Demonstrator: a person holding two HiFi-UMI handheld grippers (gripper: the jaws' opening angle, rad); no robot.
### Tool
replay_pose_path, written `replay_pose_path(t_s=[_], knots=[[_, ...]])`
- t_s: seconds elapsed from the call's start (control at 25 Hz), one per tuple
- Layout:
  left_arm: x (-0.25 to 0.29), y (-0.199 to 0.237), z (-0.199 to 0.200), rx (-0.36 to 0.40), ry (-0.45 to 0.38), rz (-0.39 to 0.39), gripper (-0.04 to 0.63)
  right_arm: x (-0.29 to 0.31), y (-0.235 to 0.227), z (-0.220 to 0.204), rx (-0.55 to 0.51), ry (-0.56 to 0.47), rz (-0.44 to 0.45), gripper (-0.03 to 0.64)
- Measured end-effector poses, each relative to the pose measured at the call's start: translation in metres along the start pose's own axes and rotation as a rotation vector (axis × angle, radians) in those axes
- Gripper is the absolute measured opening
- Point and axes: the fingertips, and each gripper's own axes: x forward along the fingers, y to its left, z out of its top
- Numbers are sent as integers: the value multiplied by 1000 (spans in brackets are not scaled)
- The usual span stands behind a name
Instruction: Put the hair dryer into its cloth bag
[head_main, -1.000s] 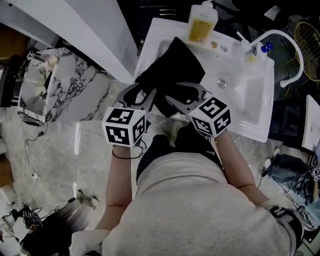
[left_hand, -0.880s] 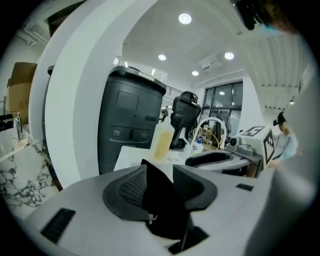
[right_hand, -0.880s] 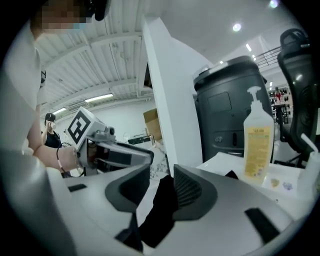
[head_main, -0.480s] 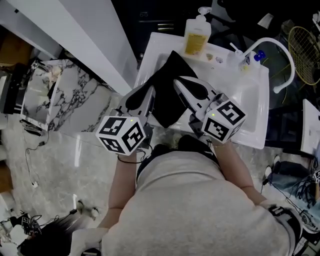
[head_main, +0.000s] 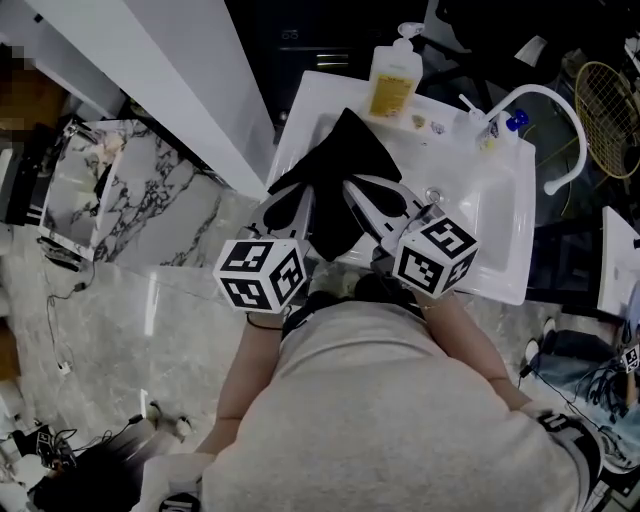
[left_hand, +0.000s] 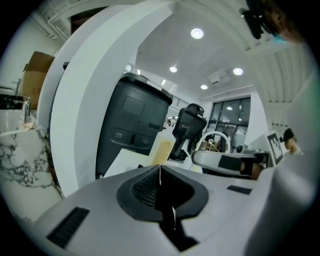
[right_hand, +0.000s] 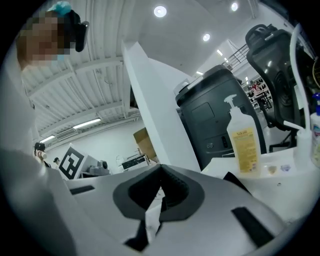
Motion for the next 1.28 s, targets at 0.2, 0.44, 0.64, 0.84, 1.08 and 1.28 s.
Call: replay_pose_path(t_s=[0.2,0.44,0.64,0.84,1.08,1.28], knots=[[5,3,-19,-26,70,24,11,-1,-6,-6,-2,-3,-40,-2],[7,8,-20,12,101,32,11,0,-9,-8,-18,-1,-52,-2],[7,7,-19,15,103,18,11,1,-11,-14,-21,30,-76,-2],[10,3,-22,14,114,-6,11,2,-14,-18,-31,47,-89,-2],[12,0,-28,19,136,-17,9,0,-18,-24,-45,59,-108,-2],[15,-5,-32,22,151,-25,9,0,-24,-25,-36,65,-113,-2]])
